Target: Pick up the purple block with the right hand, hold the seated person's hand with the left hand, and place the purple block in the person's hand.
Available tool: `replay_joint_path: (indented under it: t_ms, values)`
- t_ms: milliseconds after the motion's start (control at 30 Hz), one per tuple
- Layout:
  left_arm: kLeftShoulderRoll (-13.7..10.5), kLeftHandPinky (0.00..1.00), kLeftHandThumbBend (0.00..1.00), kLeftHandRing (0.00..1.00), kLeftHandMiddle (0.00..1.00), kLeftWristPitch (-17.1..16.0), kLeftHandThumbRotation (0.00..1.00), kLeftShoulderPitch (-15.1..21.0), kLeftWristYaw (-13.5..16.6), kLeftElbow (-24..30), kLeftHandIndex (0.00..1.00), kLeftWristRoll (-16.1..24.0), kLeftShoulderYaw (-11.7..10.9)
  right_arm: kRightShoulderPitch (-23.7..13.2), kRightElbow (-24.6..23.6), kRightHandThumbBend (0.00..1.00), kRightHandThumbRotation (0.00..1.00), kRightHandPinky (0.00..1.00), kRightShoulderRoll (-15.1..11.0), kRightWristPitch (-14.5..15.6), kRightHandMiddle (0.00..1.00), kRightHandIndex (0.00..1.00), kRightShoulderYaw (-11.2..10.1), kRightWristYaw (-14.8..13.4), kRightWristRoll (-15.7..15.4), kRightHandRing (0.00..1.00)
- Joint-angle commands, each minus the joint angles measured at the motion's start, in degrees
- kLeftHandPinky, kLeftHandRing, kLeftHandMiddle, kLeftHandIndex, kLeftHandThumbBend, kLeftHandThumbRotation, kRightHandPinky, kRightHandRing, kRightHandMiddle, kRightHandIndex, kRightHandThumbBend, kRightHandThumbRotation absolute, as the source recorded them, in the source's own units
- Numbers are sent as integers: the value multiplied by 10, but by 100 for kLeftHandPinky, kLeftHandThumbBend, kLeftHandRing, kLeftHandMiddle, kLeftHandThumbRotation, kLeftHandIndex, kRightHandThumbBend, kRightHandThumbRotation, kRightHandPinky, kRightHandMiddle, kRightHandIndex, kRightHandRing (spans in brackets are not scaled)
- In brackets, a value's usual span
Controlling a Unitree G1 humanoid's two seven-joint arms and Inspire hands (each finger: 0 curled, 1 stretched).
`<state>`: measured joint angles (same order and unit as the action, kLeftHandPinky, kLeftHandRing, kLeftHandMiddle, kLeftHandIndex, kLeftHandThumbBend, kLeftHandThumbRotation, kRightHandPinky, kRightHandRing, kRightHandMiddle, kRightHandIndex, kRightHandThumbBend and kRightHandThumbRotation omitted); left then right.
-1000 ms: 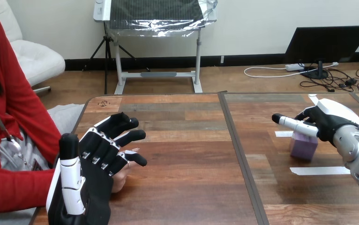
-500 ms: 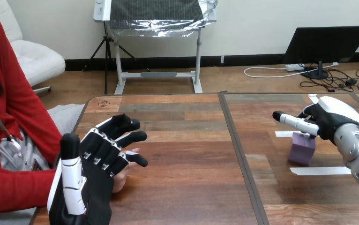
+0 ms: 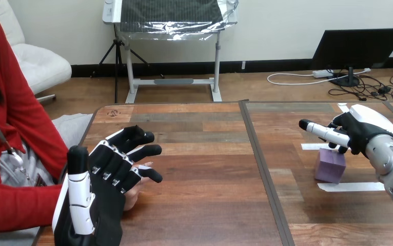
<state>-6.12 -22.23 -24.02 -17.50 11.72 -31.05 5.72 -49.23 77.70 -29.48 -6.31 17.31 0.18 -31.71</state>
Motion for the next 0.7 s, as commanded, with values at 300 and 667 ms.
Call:
replay_joint_path:
  t_ms: [300,667]
  values:
    - [23,44,66,66,69,0,94,30,-2,28,65,3,-8,-34,-6,72,100,56,5,-5,57,60,-2,-11,4,55]
    - [25,44,66,66,69,0,94,29,-1,28,65,4,-6,-40,-10,73,100,54,4,-11,56,62,-10,-18,13,54]
